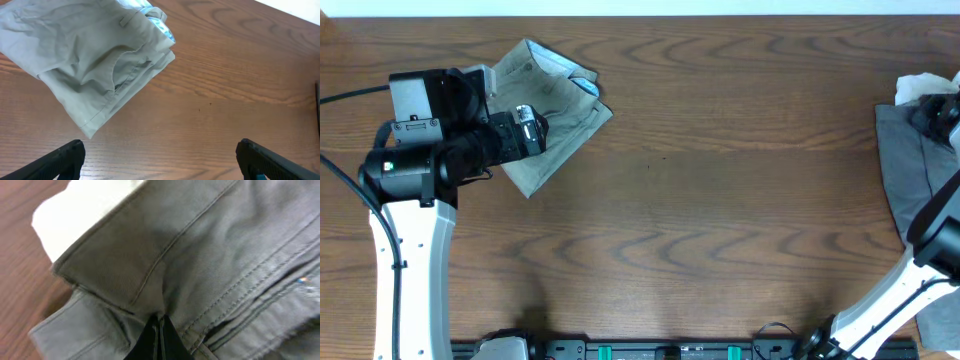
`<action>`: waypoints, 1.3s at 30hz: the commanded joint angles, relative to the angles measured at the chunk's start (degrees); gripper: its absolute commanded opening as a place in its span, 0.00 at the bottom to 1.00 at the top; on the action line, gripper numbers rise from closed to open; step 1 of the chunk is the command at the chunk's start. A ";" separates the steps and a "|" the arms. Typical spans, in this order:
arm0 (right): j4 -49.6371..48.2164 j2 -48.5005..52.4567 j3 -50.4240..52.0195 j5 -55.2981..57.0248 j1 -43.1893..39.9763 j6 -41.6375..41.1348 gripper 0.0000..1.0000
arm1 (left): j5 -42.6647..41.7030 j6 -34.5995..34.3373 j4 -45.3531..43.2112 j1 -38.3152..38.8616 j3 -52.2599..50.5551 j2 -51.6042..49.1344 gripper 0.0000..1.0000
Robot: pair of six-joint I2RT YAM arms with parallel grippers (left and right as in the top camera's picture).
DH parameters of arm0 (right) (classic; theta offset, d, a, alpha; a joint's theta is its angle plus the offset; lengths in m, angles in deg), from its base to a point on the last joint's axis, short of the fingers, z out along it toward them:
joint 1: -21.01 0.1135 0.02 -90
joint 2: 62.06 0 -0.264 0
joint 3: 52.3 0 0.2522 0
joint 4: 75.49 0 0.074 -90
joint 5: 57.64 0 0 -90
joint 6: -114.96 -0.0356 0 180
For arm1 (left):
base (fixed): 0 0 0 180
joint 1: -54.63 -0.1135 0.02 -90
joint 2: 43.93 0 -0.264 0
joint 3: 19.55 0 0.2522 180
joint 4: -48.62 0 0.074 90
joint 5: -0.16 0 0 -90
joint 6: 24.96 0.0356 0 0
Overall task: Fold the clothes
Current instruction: 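Grasp the top grey trousers with the right gripper and lift them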
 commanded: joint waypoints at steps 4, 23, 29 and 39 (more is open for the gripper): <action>4.50 -13.22 -1.36 -2.10 0.17 2.71 0.01 | -0.98 -0.57 0.11 0.13 1.09 0.02 0.98; 14.03 -5.29 -0.31 -1.90 9.16 1.22 0.36 | -0.98 -0.57 0.24 0.13 1.09 0.02 0.98; 11.74 -1.40 -0.31 -1.84 9.22 3.80 0.75 | -0.98 -0.55 0.31 0.13 1.09 0.02 0.98; 9.03 5.62 -0.31 7.56 9.22 5.38 0.84 | -0.98 -0.55 0.31 0.13 1.09 0.02 0.98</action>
